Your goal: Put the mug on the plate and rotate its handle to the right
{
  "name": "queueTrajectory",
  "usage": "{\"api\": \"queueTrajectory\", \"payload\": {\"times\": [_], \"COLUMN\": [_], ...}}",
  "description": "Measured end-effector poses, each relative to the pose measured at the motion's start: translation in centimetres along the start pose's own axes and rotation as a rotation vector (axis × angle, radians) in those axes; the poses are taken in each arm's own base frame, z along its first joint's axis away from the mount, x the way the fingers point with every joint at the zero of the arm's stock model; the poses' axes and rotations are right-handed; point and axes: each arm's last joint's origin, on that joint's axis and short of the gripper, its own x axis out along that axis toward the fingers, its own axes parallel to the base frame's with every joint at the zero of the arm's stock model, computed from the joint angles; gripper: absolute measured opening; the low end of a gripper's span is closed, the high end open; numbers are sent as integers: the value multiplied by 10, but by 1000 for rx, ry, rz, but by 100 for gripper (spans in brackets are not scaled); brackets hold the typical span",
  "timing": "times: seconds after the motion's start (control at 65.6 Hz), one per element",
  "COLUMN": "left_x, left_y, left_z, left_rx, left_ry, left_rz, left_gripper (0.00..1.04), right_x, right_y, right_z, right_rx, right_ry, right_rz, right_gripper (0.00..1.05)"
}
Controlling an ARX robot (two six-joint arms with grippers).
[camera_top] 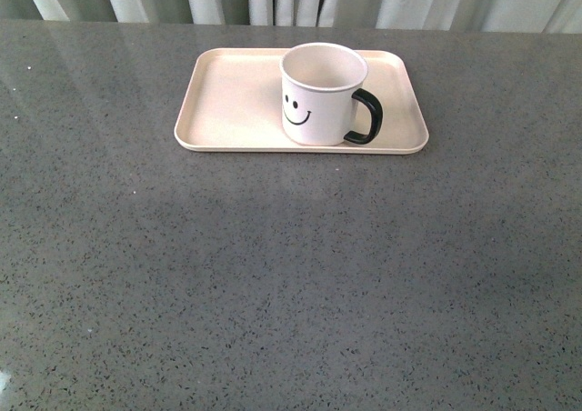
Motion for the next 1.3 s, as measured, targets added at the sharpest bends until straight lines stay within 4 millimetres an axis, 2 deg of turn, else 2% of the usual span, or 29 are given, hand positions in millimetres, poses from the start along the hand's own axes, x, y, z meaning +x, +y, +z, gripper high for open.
{"api": "queueTrajectory", "payload": {"times": [0.061,0.274,0.396,0.518,0.732,0.854,1.296], "left_x": [-14,-66,-86,-103,-124,-137,-162], "left_y": [7,30,36,41,54,54,55], "left_z": [-5,-13,-16,-27,-26,-26,-22], "left_rx": [-1,1,1,1,0,0,0], "left_ry": [10,11,11,19,13,18,3], "left_rz": [-7,-3,-5,-8,0,-6,-6], "left_gripper": [1,1,1,1,1,1,1], "right_x": [0,0,0,0,0,0,0], "right_y": [0,0,0,0,0,0,0], "right_z": [0,0,0,0,0,0,0], "right_rx": [0,0,0,0,0,0,0], "right_ry": [0,0,0,0,0,0,0], "right_rz": [0,0,0,0,0,0,0], "right_gripper": [96,96,96,96,96,96,96]}}
